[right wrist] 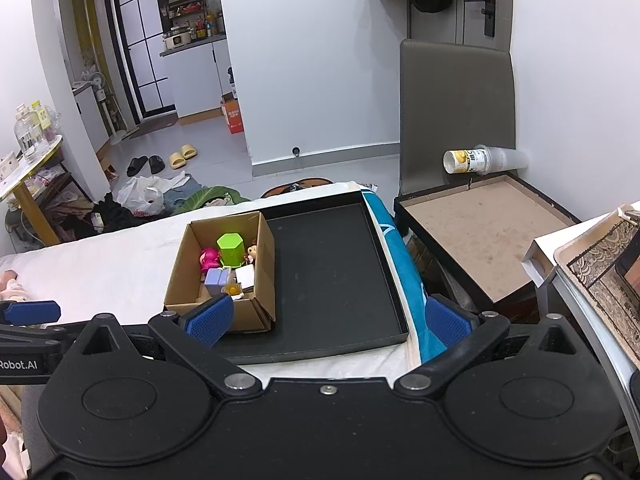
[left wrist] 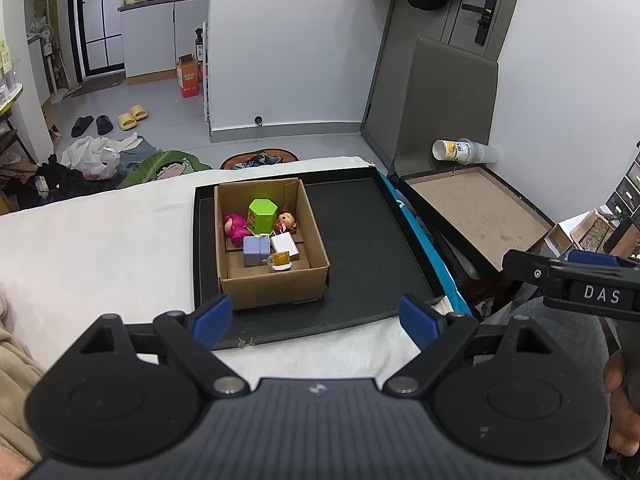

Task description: Organize rigid objects

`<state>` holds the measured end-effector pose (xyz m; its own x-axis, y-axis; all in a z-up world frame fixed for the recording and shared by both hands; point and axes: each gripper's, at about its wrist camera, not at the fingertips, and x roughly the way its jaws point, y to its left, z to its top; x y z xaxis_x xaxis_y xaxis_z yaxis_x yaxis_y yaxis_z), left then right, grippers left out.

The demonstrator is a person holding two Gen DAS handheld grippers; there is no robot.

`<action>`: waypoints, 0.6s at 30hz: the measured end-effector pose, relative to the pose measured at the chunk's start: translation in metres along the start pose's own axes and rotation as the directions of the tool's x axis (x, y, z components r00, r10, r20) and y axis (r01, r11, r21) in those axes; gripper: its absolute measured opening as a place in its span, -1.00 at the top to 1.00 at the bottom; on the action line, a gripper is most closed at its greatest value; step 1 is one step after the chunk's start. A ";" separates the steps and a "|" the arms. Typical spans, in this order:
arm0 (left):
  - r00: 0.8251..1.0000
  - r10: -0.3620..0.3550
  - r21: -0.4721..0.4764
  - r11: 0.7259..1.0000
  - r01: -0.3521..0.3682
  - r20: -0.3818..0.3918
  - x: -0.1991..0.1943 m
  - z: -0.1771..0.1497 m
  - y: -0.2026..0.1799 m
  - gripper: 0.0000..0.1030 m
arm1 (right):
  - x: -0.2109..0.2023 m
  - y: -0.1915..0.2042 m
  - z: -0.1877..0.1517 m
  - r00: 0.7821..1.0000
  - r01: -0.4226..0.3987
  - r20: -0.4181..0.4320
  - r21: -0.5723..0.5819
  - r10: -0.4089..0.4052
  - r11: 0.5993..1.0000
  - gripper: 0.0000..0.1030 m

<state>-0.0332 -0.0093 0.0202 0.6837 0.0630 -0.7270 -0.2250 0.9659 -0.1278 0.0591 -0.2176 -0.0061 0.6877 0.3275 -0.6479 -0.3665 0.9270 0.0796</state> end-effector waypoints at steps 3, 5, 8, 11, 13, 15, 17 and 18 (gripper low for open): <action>1.000 0.001 0.000 1.000 -0.001 -0.001 0.000 0.000 0.000 -0.74 | 0.000 -0.001 -0.001 1.000 -0.001 -0.002 0.001 0.001 1.000 -1.00; 1.000 -0.002 0.004 1.000 0.002 0.002 -0.001 0.000 0.000 -0.74 | 0.000 -0.002 0.000 1.000 -0.006 -0.002 0.003 0.006 1.000 -1.00; 1.000 -0.002 0.007 1.000 0.002 0.002 -0.002 0.000 -0.001 -0.74 | 0.000 -0.002 -0.001 1.000 -0.006 -0.001 0.003 0.006 1.000 -1.00; 1.000 0.006 0.009 1.000 -0.006 0.007 -0.003 0.000 -0.002 -0.74 | -0.002 -0.002 -0.002 1.000 -0.008 -0.004 0.006 0.008 1.000 -1.00; 1.000 0.007 0.006 1.000 -0.007 0.010 -0.003 0.000 -0.002 -0.74 | -0.002 -0.002 -0.002 1.000 -0.007 -0.003 0.005 0.007 1.000 -1.00; 1.000 0.007 0.006 1.000 -0.007 0.009 -0.003 0.000 -0.002 -0.74 | -0.002 -0.002 -0.002 1.000 -0.008 -0.003 0.007 0.008 1.000 -1.00; 1.000 0.009 0.008 1.000 -0.009 0.009 -0.004 0.000 -0.002 -0.74 | -0.002 -0.002 -0.002 1.000 -0.009 -0.004 0.008 0.009 1.000 -1.00; 1.000 0.009 0.007 1.000 -0.009 0.010 -0.004 0.000 -0.003 -0.74 | -0.002 -0.002 -0.002 1.000 -0.008 -0.004 0.006 0.008 1.000 -1.00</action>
<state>-0.0356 -0.0123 0.0231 0.6884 0.0746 -0.7215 -0.2263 0.9672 -0.1159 0.0570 -0.2204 -0.0065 0.6823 0.3340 -0.6503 -0.3679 0.9256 0.0893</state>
